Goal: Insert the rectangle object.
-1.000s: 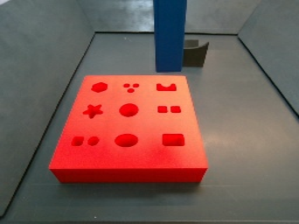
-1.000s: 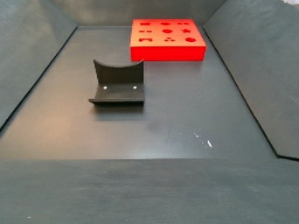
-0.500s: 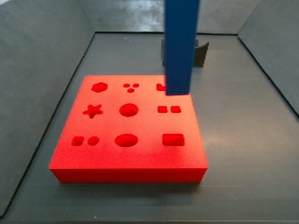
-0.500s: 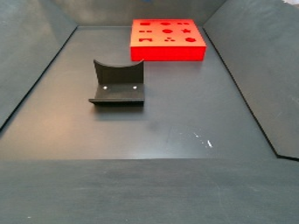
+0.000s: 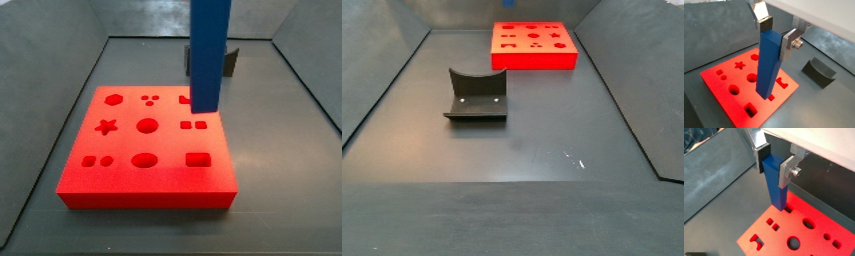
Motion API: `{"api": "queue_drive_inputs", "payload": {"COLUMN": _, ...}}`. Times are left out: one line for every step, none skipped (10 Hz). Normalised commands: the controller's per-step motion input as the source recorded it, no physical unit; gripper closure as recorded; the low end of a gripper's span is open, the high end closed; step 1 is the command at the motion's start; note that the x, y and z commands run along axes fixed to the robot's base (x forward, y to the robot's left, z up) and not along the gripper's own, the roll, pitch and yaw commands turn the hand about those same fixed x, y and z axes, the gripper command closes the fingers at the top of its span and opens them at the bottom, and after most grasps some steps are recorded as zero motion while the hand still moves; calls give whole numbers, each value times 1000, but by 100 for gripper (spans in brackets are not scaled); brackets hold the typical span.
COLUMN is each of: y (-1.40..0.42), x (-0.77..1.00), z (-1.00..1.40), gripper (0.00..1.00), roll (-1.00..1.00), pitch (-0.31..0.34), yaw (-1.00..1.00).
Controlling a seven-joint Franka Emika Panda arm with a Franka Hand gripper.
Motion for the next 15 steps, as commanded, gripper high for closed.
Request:
{"api": "queue_drive_inputs", "payload": {"y": -383, "x": 229, "z": -194, "gripper": 100, "roll": 379, "pitch": 0, "yaw": 134}}
{"api": "queue_drive_inputs", "payload": {"y": -480, "x": 220, "z": -163, "gripper": 100, "roll": 396, "pitch": 0, "yaw": 154}}
{"api": "queue_drive_inputs", "payload": {"y": -471, "x": 143, "z": -194, "gripper": 100, "roll": 366, "pitch": 0, "yaw": 160}}
{"api": "queue_drive_inputs", "payload": {"y": -360, "x": 103, "z": -251, "gripper": 100, "roll": 281, "pitch": 0, "yaw": 123}}
{"api": "queue_drive_inputs", "payload": {"y": -106, "x": 0, "z": -309, "gripper": 100, "roll": 220, "pitch": 0, "yaw": 69}}
{"api": "queue_drive_inputs", "payload": {"y": 0, "x": 0, "z": -149, "gripper": 100, "roll": 10, "pitch": -19, "yaw": 0}}
{"api": "queue_drive_inputs", "payload": {"y": 0, "x": 0, "z": -500, "gripper": 100, "roll": 1, "pitch": -97, "yaw": 0}}
{"api": "queue_drive_inputs", "payload": {"y": 0, "x": 0, "z": -529, "gripper": 100, "roll": 0, "pitch": -103, "yaw": 0}}
{"api": "queue_drive_inputs", "payload": {"y": -97, "x": 0, "z": -389, "gripper": 100, "roll": 0, "pitch": -89, "yaw": 0}}
{"api": "queue_drive_inputs", "payload": {"y": -134, "x": 6, "z": -266, "gripper": 100, "roll": 0, "pitch": -70, "yaw": 0}}
{"api": "queue_drive_inputs", "payload": {"y": -140, "x": 0, "z": -166, "gripper": 100, "roll": 0, "pitch": -57, "yaw": 0}}
{"api": "queue_drive_inputs", "payload": {"y": -129, "x": 0, "z": -117, "gripper": 100, "roll": 0, "pitch": -41, "yaw": 0}}
{"api": "queue_drive_inputs", "payload": {"y": -71, "x": -51, "z": -131, "gripper": 100, "roll": 24, "pitch": -41, "yaw": 0}}
{"api": "queue_drive_inputs", "payload": {"y": -43, "x": -83, "z": -143, "gripper": 100, "roll": 31, "pitch": -41, "yaw": 0}}
{"api": "queue_drive_inputs", "payload": {"y": -40, "x": -66, "z": -160, "gripper": 100, "roll": 47, "pitch": -31, "yaw": 0}}
